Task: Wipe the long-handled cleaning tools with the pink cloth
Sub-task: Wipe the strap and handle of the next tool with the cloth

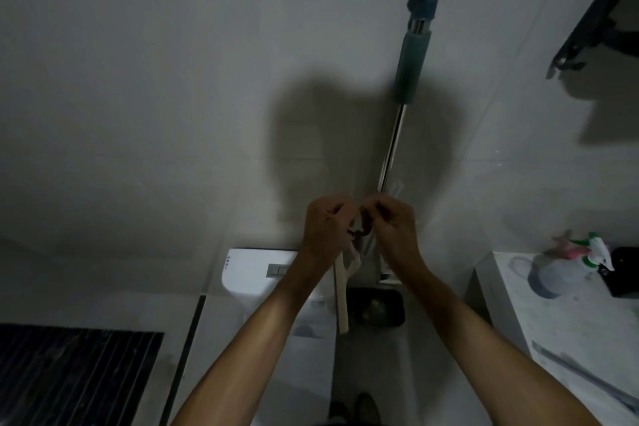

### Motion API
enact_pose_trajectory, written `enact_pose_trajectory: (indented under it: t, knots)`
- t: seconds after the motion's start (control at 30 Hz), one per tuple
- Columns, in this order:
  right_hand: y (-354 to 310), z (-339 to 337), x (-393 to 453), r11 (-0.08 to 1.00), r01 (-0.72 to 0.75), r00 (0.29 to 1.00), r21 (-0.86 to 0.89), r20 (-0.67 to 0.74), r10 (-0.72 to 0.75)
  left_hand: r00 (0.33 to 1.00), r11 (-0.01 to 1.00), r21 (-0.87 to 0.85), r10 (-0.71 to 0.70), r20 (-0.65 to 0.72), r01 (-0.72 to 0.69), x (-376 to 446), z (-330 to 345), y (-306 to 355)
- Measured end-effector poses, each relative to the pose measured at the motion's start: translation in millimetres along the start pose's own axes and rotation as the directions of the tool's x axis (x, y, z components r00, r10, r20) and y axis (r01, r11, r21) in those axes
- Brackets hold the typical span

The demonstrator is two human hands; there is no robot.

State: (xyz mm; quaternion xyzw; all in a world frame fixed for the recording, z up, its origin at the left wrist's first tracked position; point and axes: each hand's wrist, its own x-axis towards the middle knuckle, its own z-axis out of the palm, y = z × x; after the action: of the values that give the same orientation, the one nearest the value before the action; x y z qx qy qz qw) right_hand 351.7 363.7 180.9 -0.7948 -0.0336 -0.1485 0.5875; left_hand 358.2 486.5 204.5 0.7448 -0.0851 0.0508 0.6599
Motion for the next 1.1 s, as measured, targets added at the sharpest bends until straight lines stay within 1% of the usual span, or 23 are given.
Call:
enact_pose_trajectory:
  t: [0.1,0.17,0.23,0.3,0.43,0.5,0.53,0.57,0.63,0.7,0.77,0.87,0.97,1.03,1.1]
  knots:
    - [-1,-3,9,1.0,0.0,1.0,-0.021,0.002,0.001,0.999,0.997,-0.066,-0.029,-0.027,0.027,4,-2,-1]
    - [-4,-1,15,1.0,0.002,0.999,-0.024,0.042,-0.001,0.999,0.999,-0.043,-0.015,-0.034,0.014,6,-4,3]
    - [-10,4,19,0.999,0.012,0.996,-0.04,0.084,-0.008,0.999,0.997,-0.073,-0.036,-0.039,0.033,8,-4,5]
    - [-15,9,20,0.999,0.021,0.995,-0.043,0.094,-0.017,0.998,0.996,-0.089,-0.03,-0.063,0.024,12,-8,7]
    - [-14,11,18,1.0,0.012,0.998,-0.021,-0.055,-0.014,0.997,0.997,-0.073,-0.004,-0.073,-0.002,15,-14,8]
    - [-13,9,20,1.0,0.001,0.997,-0.014,-0.074,-0.002,0.997,0.996,-0.091,-0.011,-0.073,0.005,18,-16,6]
    - [-13,8,22,1.0,-0.003,0.997,-0.018,-0.072,0.002,0.998,0.997,-0.071,0.004,-0.065,-0.008,20,-16,3]
    - [-14,6,24,1.0,-0.004,0.998,-0.018,-0.065,0.003,0.998,0.999,-0.019,0.041,-0.052,-0.042,21,-17,0]
    - [-17,3,26,1.0,0.004,0.999,-0.013,-0.037,-0.004,0.988,0.982,0.107,0.158,-0.002,-0.157,22,-20,-6]
    - [-21,2,26,0.999,0.017,1.0,-0.033,-0.013,-0.017,0.946,0.911,0.258,0.319,0.05,-0.321,23,-22,-14]
    - [-23,2,24,0.999,0.024,1.0,-0.033,-0.009,-0.024,0.904,0.835,0.359,0.422,0.072,-0.418,23,-22,-18]
    - [-25,0,23,1.0,0.017,1.0,-0.026,0.003,-0.017,0.871,0.781,0.42,0.489,0.052,-0.463,26,-24,-23]
    - [-26,-2,24,1.0,0.014,1.0,0.004,0.02,-0.014,0.845,0.722,0.473,0.526,0.1,-0.505,25,-24,-26]
    - [-24,-4,24,1.0,0.003,0.999,0.02,0.032,-0.004,0.836,0.711,0.474,0.538,0.109,-0.519,25,-22,-28]
    - [-19,-6,26,0.999,-0.029,0.999,0.025,0.04,0.028,0.832,0.715,0.476,0.55,0.071,-0.513,26,-20,-30]
